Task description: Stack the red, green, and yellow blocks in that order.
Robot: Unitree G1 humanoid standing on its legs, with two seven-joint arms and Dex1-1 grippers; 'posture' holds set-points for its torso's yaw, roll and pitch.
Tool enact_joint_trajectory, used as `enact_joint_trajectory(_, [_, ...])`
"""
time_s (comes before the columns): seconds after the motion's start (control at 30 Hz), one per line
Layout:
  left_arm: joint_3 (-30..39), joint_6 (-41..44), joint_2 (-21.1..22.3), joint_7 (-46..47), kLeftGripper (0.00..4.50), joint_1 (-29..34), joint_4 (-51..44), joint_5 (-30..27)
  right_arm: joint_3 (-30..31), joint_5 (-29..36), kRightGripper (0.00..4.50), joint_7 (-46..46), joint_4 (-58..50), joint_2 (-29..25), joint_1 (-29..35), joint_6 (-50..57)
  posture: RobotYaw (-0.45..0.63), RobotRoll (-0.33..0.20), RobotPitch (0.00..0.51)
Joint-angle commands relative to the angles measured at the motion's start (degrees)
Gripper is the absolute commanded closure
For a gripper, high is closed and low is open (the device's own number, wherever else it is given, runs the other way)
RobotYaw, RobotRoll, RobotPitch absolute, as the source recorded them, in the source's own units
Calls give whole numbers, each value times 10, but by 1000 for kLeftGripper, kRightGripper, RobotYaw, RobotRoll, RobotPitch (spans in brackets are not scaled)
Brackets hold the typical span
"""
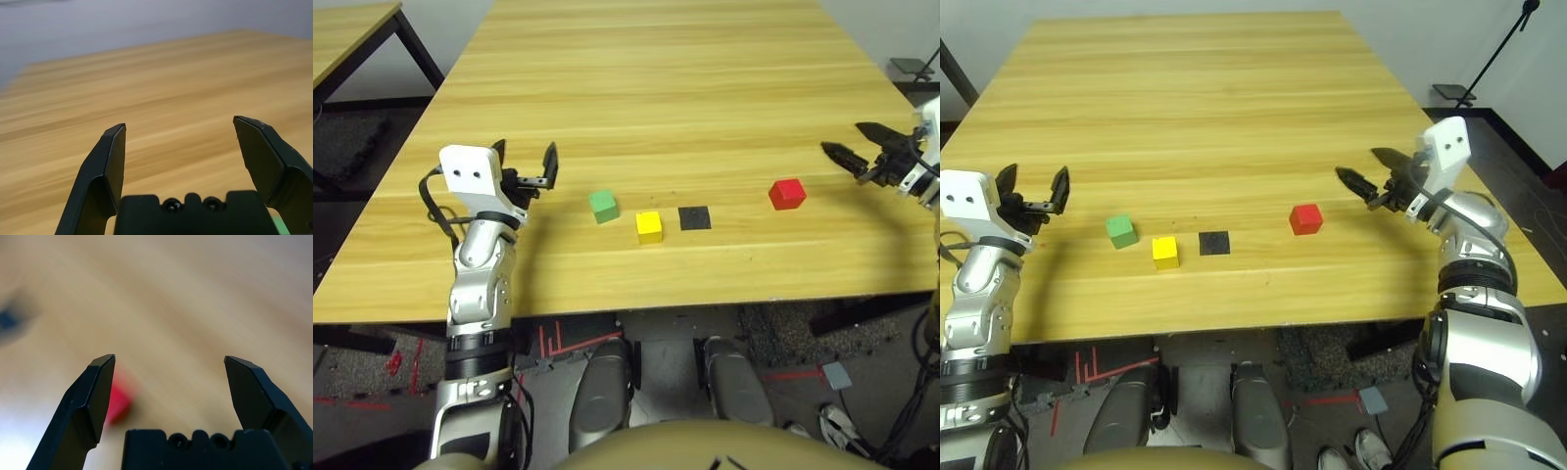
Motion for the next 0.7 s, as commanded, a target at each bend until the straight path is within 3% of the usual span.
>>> enact_joint_trajectory(0.03, [-38,62,27,-56,21,-30,-28,-26,69,-75,0,72,38,-12,-52,-49,189,-196,69])
enact_joint_trajectory(0.2, [-64,93,48,-92,21,-62,-36,-25,132,-163,0,23,97,17,-127,-124,242,-195,67])
enact_joint_trajectory(0.37, [-69,112,26,-58,21,-61,-72,-21,168,-225,0,-60,137,52,-176,-156,293,-197,68])
enact_joint_trajectory(0.7, [-68,158,15,-21,21,-3,-155,-21,189,-271,0,-79,173,94,-192,-161,387,-197,75])
